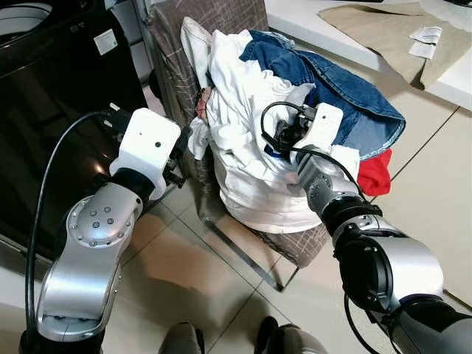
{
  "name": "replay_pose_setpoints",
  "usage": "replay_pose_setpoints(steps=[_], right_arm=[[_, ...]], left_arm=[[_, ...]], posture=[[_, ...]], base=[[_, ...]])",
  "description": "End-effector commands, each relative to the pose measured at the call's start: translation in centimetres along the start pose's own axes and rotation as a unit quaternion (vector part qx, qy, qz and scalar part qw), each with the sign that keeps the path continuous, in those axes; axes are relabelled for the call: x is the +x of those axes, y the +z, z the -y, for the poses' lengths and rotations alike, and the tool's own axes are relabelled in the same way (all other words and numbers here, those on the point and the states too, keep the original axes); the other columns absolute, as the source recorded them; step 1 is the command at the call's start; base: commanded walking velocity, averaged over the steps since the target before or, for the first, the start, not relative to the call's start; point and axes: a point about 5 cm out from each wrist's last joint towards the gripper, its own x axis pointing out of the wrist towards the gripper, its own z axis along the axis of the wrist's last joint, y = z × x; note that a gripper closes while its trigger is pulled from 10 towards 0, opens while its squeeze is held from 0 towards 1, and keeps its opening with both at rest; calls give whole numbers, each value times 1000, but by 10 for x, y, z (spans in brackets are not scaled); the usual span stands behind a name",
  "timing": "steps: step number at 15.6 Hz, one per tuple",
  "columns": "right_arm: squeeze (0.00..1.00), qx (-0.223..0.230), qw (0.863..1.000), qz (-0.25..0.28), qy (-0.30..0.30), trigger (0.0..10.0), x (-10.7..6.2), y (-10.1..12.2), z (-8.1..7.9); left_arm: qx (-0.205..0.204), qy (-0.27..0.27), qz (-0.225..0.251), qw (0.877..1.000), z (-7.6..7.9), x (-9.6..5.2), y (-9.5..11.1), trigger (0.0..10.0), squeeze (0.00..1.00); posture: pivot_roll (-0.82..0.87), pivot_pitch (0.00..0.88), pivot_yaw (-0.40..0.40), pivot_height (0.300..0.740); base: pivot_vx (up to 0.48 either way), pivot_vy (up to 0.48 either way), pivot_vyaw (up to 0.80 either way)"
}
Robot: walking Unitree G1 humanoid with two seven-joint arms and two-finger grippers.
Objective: Clothes washing
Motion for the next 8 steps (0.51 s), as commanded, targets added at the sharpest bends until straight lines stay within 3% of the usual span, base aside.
replay_pose_setpoints(steps=[1,8], right_arm=[[0,-12,1000,16,0,0,0,7,1],[0,17,1000,-1,-8,0,0,1,9]], left_arm=[[4,4,4,1000,0,0,2,10000,0],[11,-6,9,1000,0,8,2,10000,0]], posture=[[276,205,-30,740],[239,196,-9,740]], base=[[0,0,0],[0,0,0]])
